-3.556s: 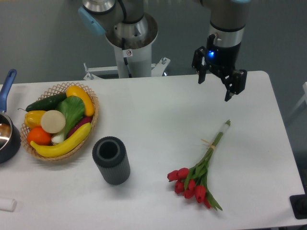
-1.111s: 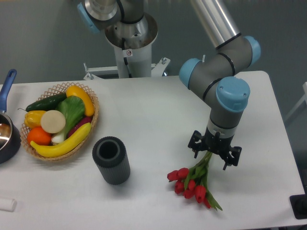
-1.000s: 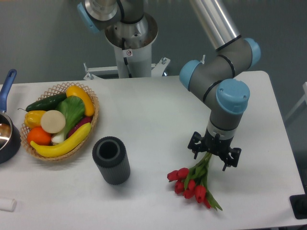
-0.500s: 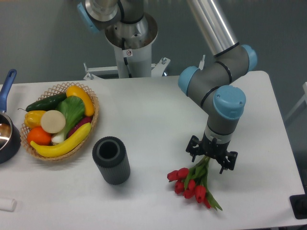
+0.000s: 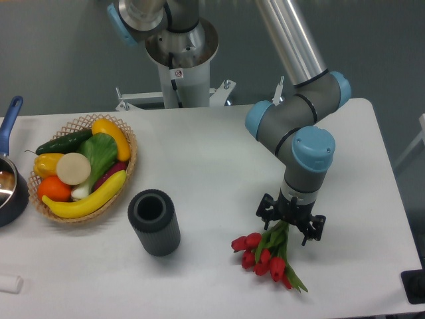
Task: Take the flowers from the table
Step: 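Close the gripper around the tulip stems just below the blooms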
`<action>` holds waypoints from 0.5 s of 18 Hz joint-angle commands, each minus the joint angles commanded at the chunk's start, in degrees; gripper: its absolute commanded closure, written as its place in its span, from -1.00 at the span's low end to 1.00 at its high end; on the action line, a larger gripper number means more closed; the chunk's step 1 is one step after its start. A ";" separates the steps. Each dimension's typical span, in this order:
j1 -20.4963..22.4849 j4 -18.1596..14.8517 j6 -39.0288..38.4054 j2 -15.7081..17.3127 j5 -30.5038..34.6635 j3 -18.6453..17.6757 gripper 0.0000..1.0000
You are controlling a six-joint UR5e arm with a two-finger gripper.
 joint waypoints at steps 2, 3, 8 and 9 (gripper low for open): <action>-0.09 0.00 0.09 0.00 0.09 0.00 -1.00; -0.09 0.00 0.09 0.00 0.09 0.00 -1.00; 0.00 -0.26 0.35 -0.26 0.35 -0.09 -1.00; -0.09 -0.18 0.26 -0.44 0.44 -0.17 -1.00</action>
